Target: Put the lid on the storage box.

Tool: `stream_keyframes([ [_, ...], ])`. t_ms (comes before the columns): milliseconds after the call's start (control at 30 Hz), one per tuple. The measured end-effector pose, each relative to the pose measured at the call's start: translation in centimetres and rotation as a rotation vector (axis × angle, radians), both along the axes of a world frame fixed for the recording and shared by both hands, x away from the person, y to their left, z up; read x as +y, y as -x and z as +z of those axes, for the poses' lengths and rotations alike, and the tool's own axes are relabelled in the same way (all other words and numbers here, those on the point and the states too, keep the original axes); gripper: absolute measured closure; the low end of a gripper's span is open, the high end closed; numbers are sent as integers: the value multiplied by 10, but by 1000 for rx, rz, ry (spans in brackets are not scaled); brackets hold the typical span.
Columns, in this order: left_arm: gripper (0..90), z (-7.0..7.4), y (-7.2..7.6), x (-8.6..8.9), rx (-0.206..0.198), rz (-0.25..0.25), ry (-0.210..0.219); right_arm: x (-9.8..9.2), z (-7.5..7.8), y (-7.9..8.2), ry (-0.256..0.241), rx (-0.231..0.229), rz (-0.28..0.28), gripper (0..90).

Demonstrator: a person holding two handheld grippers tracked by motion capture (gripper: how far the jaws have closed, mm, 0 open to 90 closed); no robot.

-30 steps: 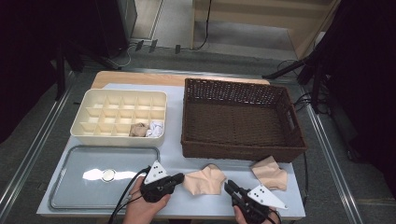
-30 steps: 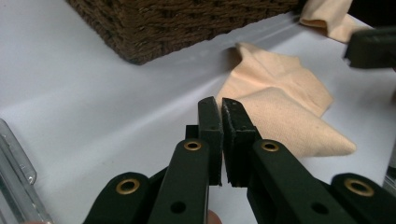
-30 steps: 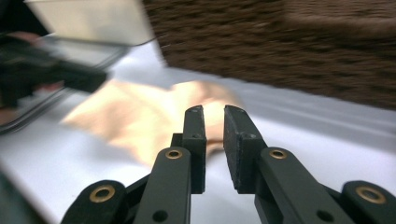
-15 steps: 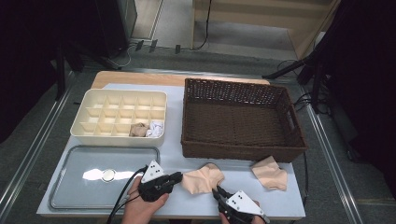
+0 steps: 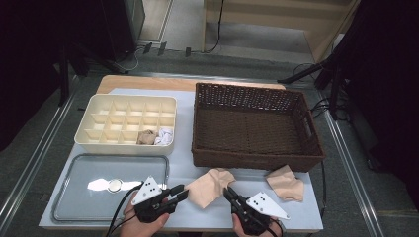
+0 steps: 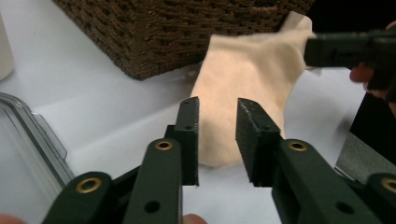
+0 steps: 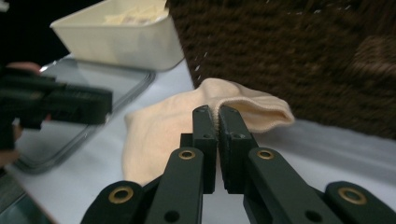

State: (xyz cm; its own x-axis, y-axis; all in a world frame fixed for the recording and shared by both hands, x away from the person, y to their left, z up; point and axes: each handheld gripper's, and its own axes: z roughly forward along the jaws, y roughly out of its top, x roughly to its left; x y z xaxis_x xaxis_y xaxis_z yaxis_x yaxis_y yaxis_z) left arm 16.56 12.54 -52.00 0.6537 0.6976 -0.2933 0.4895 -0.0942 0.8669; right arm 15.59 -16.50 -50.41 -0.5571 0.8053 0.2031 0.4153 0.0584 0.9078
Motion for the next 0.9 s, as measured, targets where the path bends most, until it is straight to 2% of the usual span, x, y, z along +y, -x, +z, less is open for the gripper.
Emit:
stream_keyframes([
  [67, 696, 2, 3, 0, -10, 7, 11, -1, 4, -2, 1, -3, -26, 874],
  [133, 681, 1, 5, -5, -16, -10, 8, -4, 5, -4, -5, 2, -53, 873],
  [300, 596, -10, 9, -28, -27, -55, -41, -8, 2, -8, -14, 21, -79, 873],
  [400, 544, -14, 5, -39, -33, -59, -81, -10, -1, -10, -16, 39, -85, 873],
  [433, 509, -16, 3, -43, -23, -60, -98, -10, -2, -10, -18, 45, -88, 873],
  [467, 467, -18, 1, -47, -6, -67, -121, -11, -3, -11, -17, 51, -88, 873],
  [533, 381, -21, 0, -55, 0, -74, -178, -12, -5, -11, -18, 63, -91, 873],
  [633, 340, -23, -2, -64, 0, -65, -226, -13, -8, -11, -13, 74, -88, 872],
  [767, 406, -22, -8, -70, -9, -25, -261, -16, -9, -8, -15, 82, -86, 872],
  [800, 462, -22, -9, -69, -10, -8, -267, -17, -9, -7, -19, 82, -88, 872],
  [900, 674, -20, -14, -63, 11, -12, -233, -21, -9, -4, -24, 77, -88, 872],
])
